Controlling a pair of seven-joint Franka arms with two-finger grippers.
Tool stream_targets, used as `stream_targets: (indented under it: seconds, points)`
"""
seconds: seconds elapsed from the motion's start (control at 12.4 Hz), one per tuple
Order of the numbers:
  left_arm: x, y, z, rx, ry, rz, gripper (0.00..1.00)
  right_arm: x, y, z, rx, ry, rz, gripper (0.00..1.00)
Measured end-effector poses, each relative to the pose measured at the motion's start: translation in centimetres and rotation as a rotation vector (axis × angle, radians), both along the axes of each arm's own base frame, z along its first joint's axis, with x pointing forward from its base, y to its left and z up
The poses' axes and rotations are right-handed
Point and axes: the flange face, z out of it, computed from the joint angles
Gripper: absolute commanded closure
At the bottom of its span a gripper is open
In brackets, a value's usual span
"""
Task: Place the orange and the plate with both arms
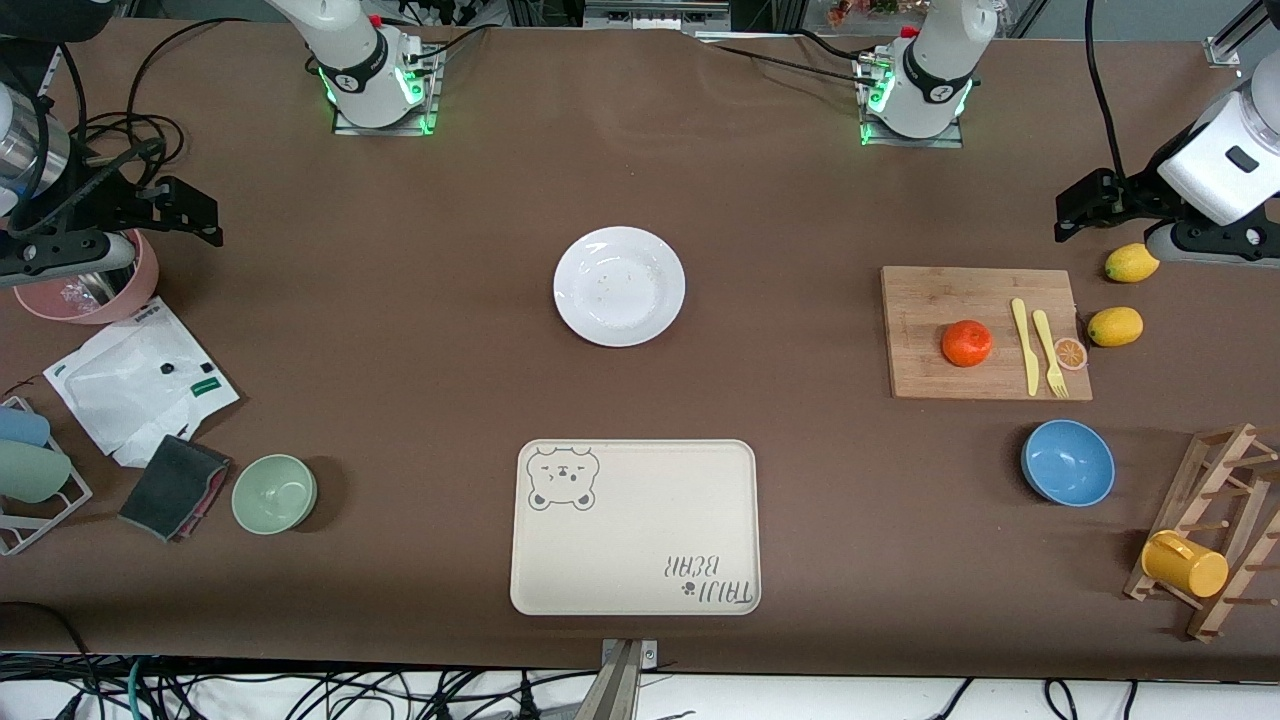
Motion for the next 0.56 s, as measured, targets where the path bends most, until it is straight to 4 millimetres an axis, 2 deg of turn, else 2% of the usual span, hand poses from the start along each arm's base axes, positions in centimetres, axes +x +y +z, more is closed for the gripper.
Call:
stream_targets:
  seconds: [0.56]
  points:
    - [-0.03,-0.58,0.28,0.0,-0.005,-0.011,0.0,-0.03,0.16,-0.04,0.0,0.003,-0.012,0.0]
